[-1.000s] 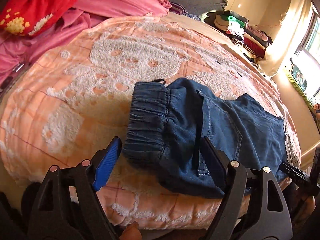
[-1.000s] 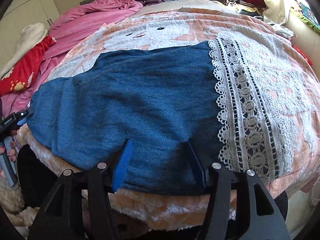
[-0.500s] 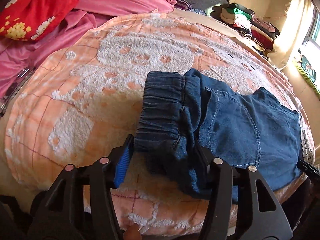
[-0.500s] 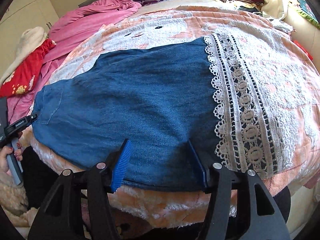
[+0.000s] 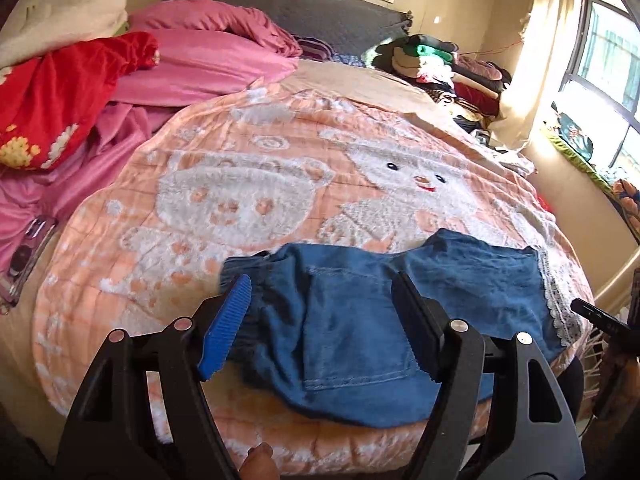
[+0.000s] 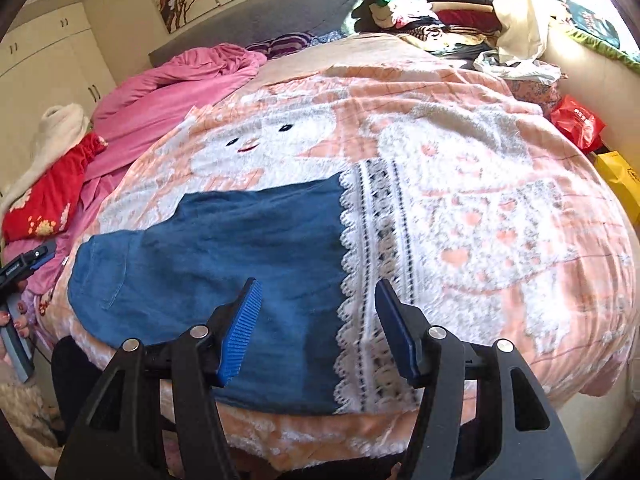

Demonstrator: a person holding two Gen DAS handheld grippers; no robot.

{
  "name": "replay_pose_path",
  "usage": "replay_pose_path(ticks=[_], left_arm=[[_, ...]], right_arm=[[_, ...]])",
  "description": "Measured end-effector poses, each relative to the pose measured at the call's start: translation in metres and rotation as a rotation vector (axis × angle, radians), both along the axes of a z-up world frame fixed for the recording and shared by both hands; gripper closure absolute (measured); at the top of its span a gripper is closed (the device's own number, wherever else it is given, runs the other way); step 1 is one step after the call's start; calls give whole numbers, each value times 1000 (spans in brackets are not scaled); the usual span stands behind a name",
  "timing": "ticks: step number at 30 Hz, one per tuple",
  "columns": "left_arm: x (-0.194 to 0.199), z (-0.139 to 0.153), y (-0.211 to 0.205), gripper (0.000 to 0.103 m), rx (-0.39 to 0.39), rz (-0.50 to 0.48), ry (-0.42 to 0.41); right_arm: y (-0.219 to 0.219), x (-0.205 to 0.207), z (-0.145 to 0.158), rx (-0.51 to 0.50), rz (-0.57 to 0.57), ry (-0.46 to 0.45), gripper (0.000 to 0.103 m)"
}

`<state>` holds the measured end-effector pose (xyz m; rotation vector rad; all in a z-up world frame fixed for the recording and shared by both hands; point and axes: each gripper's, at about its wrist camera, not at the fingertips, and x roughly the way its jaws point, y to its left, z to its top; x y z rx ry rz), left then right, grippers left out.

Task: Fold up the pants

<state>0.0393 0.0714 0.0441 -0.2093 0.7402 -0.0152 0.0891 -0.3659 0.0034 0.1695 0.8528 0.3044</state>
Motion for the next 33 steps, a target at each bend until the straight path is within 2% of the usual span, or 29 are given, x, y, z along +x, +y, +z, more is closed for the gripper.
replay_pose_path(ticks=[4,9,14,16,20,24,29,31,33], left_arm=[[34,-4,-40,38,-26,-113,16],[74,-15,-81,38,-73,-222,51],[116,-33,-114,38,-65,-306,102],[130,-42,-123,40,-48,-327,127],[156,-62,-132,56,-12,-341,184],[172,-84,-131,58,-15,-332,244],[180,-98,-130,58,-70,-320,258],[181,-98,-130,59,-116,-319,260],[181,-98,-131,73,-169,-327,266]], right_arm=[[-20,27,7,-30,-29,-7,43],[-34,68,8,19,-18,5,43],[-44,110,-7,43,-13,60,43],[-44,126,-15,61,0,75,47],[-42,152,-32,77,17,127,51],[-37,163,-49,102,54,168,58],[-41,161,-55,156,67,168,63],[-38,157,-54,153,91,160,67],[-36,154,-53,147,115,153,69]])
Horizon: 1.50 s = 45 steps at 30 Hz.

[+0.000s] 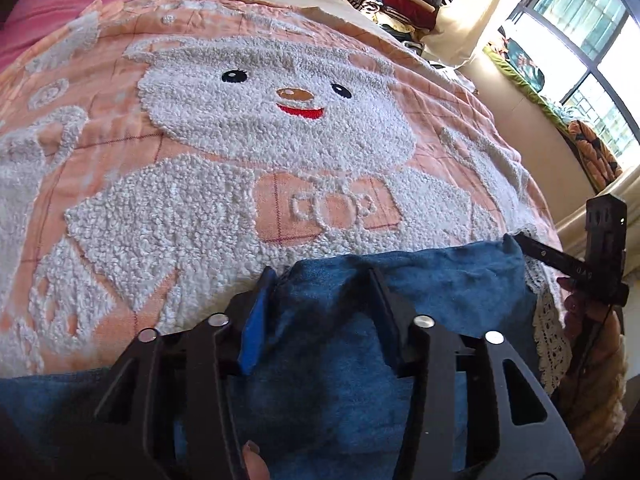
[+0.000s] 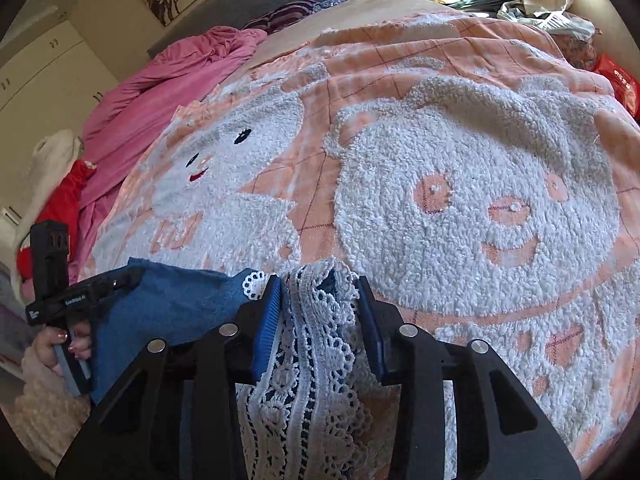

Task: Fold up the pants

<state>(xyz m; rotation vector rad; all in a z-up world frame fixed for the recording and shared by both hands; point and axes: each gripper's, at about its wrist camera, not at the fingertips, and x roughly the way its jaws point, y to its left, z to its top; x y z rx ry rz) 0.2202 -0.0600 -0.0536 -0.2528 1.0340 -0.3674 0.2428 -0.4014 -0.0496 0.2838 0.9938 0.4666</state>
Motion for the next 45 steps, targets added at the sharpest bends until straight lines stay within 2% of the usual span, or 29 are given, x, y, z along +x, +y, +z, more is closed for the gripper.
replay_pose_path(ticks=[1,2,4,7,11,14,17,18,21,24,27,29,32,39,41,45], left_arm=[[-1,0,0,85,-16,3,7],[-2,1,-1,91,-8,5,12],[-5,4,0,96,-12,15,6],[-11,16,5,98,-29,48,-29],[-16,33,-5,98,83,69,-127],[-10,29,-13,98,135,75,-138],[-3,11,-16,98,167,84,-111],[-1,5,-17,97,188,89,-107],[-1,-6,-18,93,219,91,-115],[-3,-6,-19,93,227,90,-129],[-5,0,-19,91,226,85,-129],[-11,8,-20,78,225,83,-141],[-20,20,-23,72,227,74,-161],[-39,36,-26,59,208,59,-181],[-44,40,-27,52,203,56,-186],[-56,50,-29,44,203,50,-209]], right_arm=[[1,-2,1,-2,11,-10,74],[1,-4,2,6,19,-16,77],[0,-10,7,30,27,-44,80],[-3,-22,26,65,42,-116,81],[-3,-26,54,55,48,-200,81],[-1,-15,52,-23,34,-200,82],[8,-5,29,-207,10,-164,82],[9,-3,21,-233,4,-150,82],[6,0,3,-203,-18,-118,82],[5,1,3,-214,-29,-125,78],[6,-4,11,-233,-46,-127,70],[5,-12,19,-229,-55,-139,62],[4,-28,33,-230,-71,-171,53],[9,-63,53,-211,-77,-214,46],[10,-72,58,-200,-81,-223,38],[13,-90,64,-191,-86,-238,32]])
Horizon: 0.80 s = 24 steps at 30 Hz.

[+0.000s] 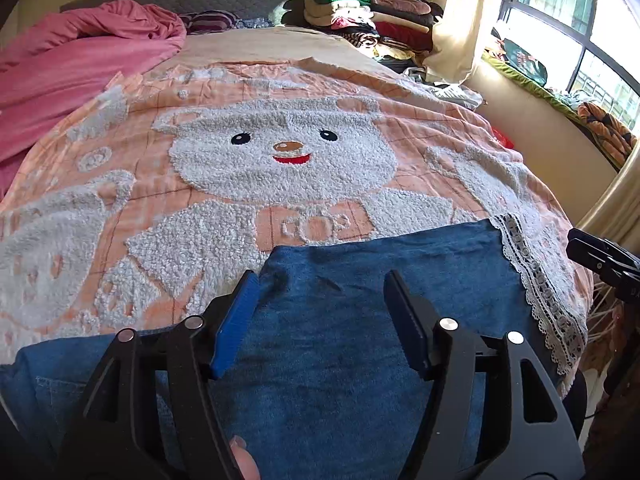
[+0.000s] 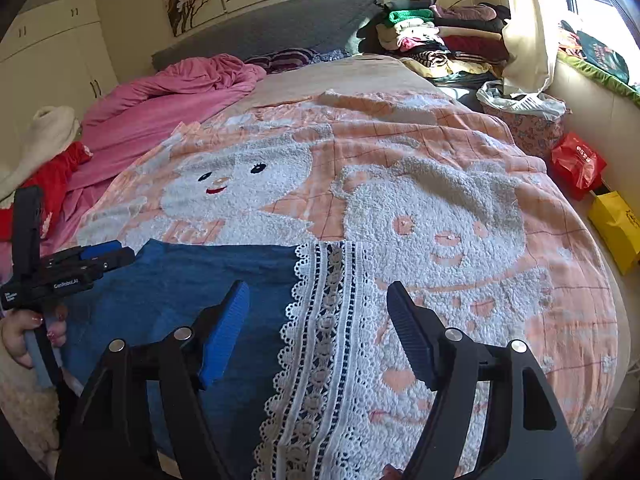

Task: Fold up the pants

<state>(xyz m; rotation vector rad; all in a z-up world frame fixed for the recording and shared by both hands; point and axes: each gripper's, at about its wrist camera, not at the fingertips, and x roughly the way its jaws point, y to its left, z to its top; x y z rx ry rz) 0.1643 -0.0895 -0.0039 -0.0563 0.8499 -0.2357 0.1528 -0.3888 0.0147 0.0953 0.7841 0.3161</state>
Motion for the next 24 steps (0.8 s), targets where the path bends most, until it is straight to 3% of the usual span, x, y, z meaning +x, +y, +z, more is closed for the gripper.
replay_pose_path(ticks=[14,24], left_arm=[[-38,23,0,16,-23,-33,-56],[-61,21,6,11,-2,-19,-56]], right_arm=[[12,-53,5,-43,-27,-19,30],[27,-83,10,-59,-28,-42,30]])
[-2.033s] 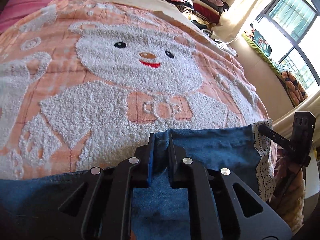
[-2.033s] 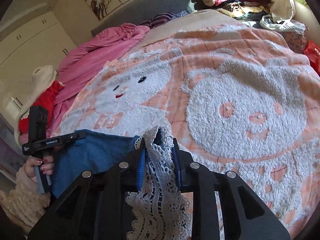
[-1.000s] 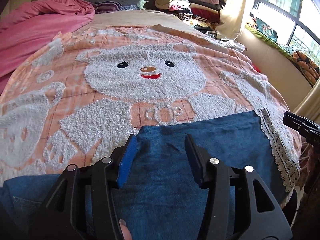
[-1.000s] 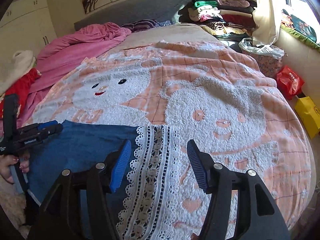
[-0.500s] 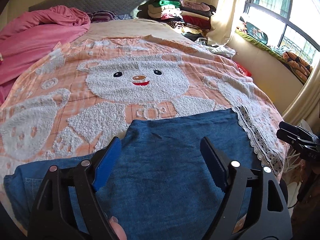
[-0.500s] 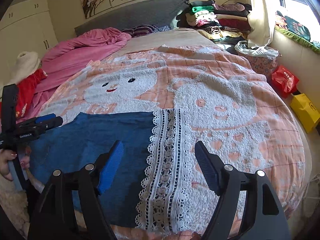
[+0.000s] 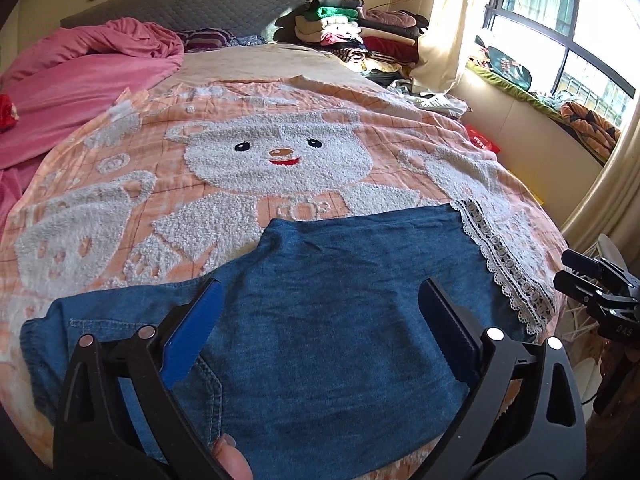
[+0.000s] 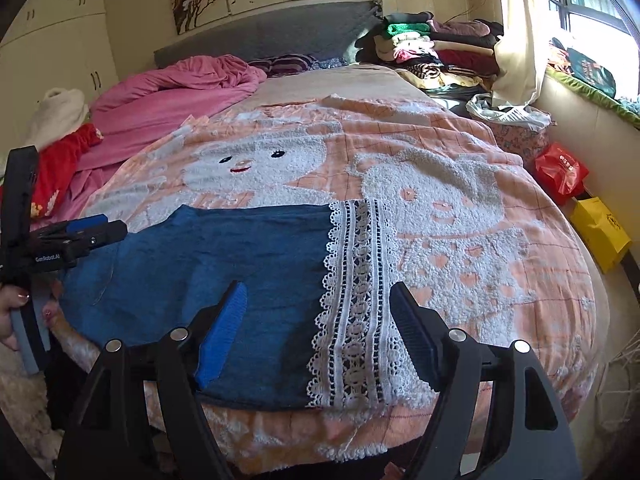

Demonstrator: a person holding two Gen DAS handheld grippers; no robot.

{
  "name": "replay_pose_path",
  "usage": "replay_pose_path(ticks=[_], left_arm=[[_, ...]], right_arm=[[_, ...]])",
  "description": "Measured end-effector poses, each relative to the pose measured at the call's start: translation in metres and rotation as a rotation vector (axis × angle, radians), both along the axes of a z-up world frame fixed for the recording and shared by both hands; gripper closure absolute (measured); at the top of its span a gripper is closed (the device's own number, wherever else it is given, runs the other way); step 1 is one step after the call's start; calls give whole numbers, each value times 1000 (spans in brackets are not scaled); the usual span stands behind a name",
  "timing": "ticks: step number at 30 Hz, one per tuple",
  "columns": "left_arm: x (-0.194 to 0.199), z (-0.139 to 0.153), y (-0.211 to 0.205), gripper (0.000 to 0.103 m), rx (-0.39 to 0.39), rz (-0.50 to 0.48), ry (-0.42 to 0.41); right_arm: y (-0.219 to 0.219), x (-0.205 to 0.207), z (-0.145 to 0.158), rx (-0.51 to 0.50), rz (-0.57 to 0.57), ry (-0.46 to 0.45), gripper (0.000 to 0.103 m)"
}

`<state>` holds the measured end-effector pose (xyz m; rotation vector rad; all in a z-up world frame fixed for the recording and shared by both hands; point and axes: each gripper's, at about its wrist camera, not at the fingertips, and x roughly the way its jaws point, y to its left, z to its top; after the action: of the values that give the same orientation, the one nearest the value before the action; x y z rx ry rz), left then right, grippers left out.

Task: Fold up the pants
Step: 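Smooth the stacked pant legs flat with both open grippers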

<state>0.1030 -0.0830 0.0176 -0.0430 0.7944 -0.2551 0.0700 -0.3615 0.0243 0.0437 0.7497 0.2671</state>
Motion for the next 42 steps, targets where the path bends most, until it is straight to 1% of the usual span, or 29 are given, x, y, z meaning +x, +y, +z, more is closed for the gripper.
replay_pose_path(ticks=[8,22,25,28,31,34,37,40,42], left_arm=[[-18,-9,6,10,18,13,17],[-36,-39,10,10,58,29,81],[-40,-46,10,10,64,26,96],[-42,-53,9,10,90,22,110],[-44,-62,10,10,100,21,131],[-45,-72,11,10,122,22,158],[-46,-82,12,10,153,14,162],[-46,-84,13,10,151,13,155],[-46,-82,13,10,146,15,156]], right_arm=[[11,-10,-1,-18,7,-7,30],[29,-15,-22,-37,49,35,30],[28,-14,-30,-49,38,54,30],[26,-13,-40,-84,2,83,30],[22,-9,-52,-116,-23,128,30],[16,-8,-61,-101,-31,158,30],[15,-7,-65,-94,-30,167,30],[14,-7,-65,-88,-28,164,30],[12,-10,-59,-55,-28,146,30]])
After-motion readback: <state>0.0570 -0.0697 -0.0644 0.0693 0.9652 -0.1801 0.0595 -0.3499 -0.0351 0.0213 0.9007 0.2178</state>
